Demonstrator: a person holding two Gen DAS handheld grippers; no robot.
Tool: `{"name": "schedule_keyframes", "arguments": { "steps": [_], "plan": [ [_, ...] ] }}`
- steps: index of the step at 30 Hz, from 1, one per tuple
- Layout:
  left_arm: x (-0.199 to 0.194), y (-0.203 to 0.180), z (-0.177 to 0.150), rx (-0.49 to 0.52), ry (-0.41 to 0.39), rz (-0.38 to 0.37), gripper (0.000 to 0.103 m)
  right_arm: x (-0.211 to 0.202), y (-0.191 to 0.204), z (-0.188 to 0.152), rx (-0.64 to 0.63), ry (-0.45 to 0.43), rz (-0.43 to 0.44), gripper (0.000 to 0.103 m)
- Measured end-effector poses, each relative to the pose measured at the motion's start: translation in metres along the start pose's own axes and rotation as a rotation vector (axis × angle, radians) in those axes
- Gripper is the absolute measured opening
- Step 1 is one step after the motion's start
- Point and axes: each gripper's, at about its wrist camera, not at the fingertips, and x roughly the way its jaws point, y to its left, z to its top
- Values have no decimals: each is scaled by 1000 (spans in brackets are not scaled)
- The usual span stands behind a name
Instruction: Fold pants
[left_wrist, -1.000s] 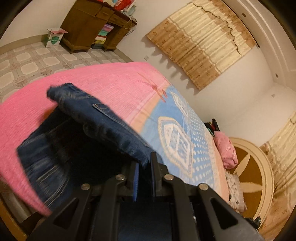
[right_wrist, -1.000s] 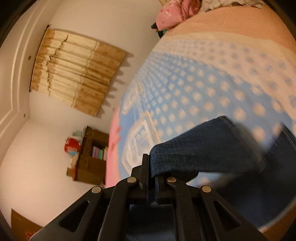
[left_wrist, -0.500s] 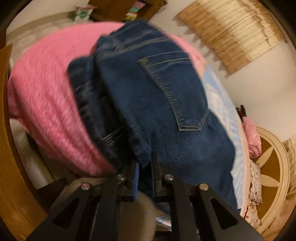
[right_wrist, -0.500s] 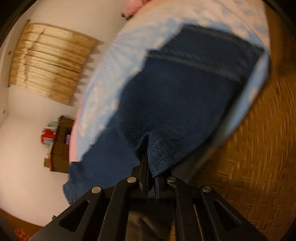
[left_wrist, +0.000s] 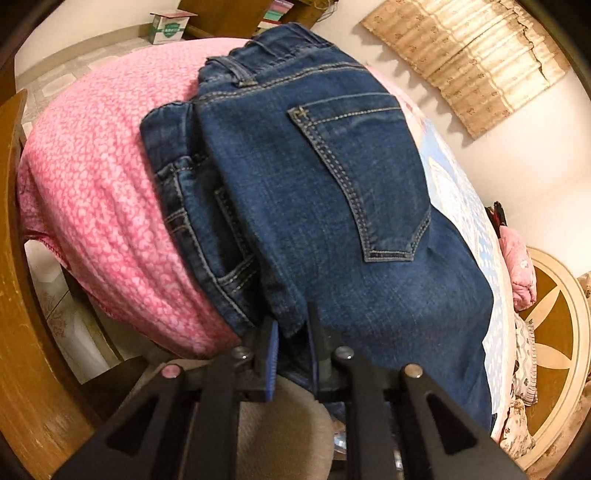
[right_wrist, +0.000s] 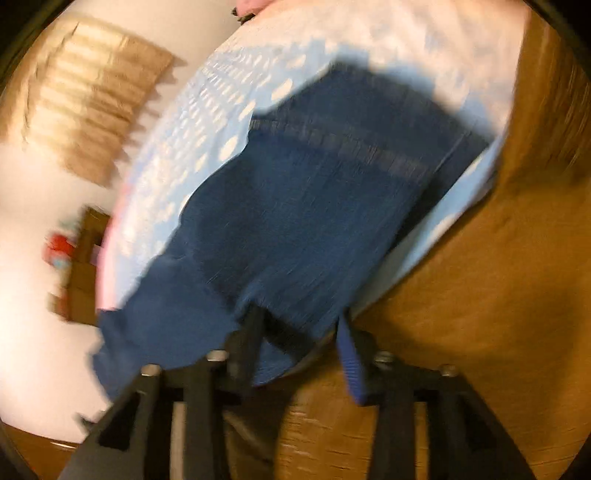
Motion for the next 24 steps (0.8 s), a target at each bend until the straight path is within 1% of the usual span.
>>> {"name": "schedule_keyframes", "arguments": {
  "steps": [2, 3, 4, 6, 7, 9, 10, 11, 12, 14, 17, 19, 21, 23, 24],
  "plan": [
    [-5, -2, -5, 18, -14, 17, 18, -21, 5, 10, -38, -47, -42, 44],
    [-10, 2, -8, 30, -25, 21, 18, -34, 10, 16, -80, -92, -56, 44],
    [-16, -1, -10, 50, -41, 30, 19, -43, 18, 23, -142, -132, -44, 44],
    [-25, -4, -14, 82, -59, 48, 20, -47, 35, 38, -262, -188, -33, 44],
    [-29, -5, -15, 89, -61, 53, 20, -42, 40, 45, -292, -196, -39, 44],
    [-40, -6, -16, 87, -70, 61, 20, -18, 43, 70, -314, -194, -49, 44],
    [-48, -5, -17, 86, -89, 85, 19, -4, 41, 81, -315, -188, -61, 44],
    [-61, -3, -17, 89, -140, 151, 19, 8, 39, 89, -320, -177, -72, 44],
    [-71, -1, -16, 88, -171, 179, 18, 22, 37, 98, -329, -160, -78, 44],
    [-92, 10, -14, 70, -210, 222, 18, 40, 31, 107, -339, -143, -68, 44],
    [-108, 18, -10, 60, -244, 279, 18, 58, 30, 115, -355, -145, -45, 44],
    [-111, 16, -6, 50, -255, 290, 16, 66, 34, 119, -368, -122, 13, 44],
    [-109, 11, -3, 53, -261, 283, 16, 67, 41, 116, -421, -102, 39, 44],
    [-105, -2, -1, 81, -265, 277, 16, 71, 52, 112, -503, -90, 19, 44],
    [-102, -8, -1, 91, -263, 270, 16, 74, 56, 109, -548, -75, -11, 43]
  ]
}}
